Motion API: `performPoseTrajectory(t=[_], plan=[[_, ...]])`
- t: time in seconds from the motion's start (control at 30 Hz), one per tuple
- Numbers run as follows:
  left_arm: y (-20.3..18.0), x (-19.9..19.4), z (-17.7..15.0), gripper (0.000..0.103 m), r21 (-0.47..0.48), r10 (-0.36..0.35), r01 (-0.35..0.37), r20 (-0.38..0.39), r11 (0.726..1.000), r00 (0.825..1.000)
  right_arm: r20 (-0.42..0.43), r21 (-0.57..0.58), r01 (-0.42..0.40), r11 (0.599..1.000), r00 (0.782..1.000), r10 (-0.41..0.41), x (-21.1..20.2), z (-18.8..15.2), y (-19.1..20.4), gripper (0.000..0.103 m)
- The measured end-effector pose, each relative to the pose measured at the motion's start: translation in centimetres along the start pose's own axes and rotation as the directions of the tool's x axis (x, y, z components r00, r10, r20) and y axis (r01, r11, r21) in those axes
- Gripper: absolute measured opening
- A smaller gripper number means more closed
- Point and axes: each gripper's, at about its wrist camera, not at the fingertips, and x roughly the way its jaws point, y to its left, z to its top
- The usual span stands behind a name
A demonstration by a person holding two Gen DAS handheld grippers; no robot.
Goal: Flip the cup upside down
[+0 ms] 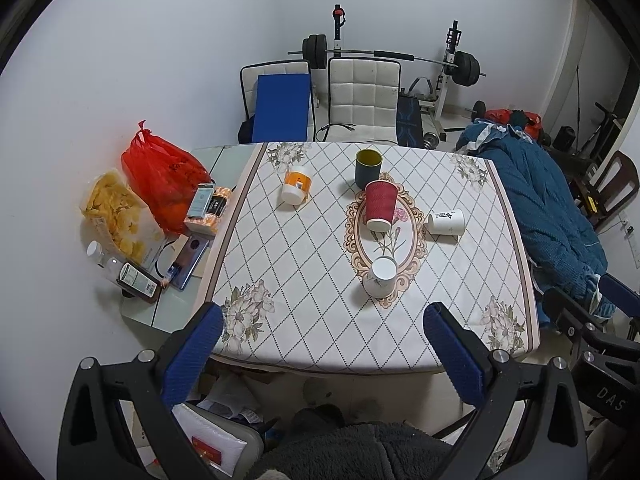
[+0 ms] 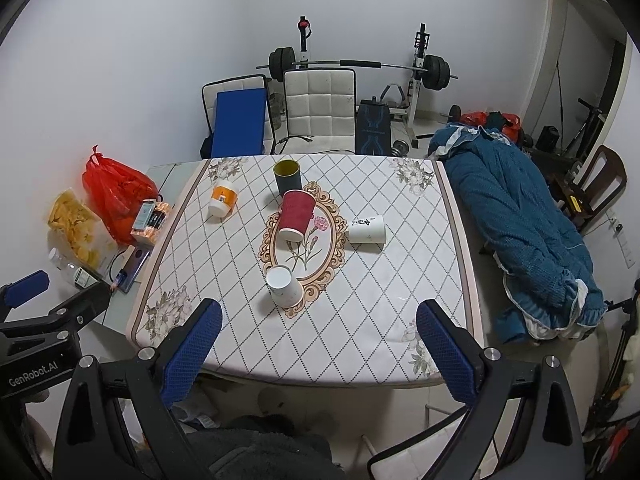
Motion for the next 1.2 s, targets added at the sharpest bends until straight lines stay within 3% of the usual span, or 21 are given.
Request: performPoseTrajectory(t=[1.2], plan=[[-0.3, 1.1, -0.8, 0.103, 0.006, -0.011, 0.011, -0.032, 1.000, 0.999, -0.010, 0.001, 0.004, 1.000, 1.000, -0.004, 0.6, 0.8, -1.1, 0.100]])
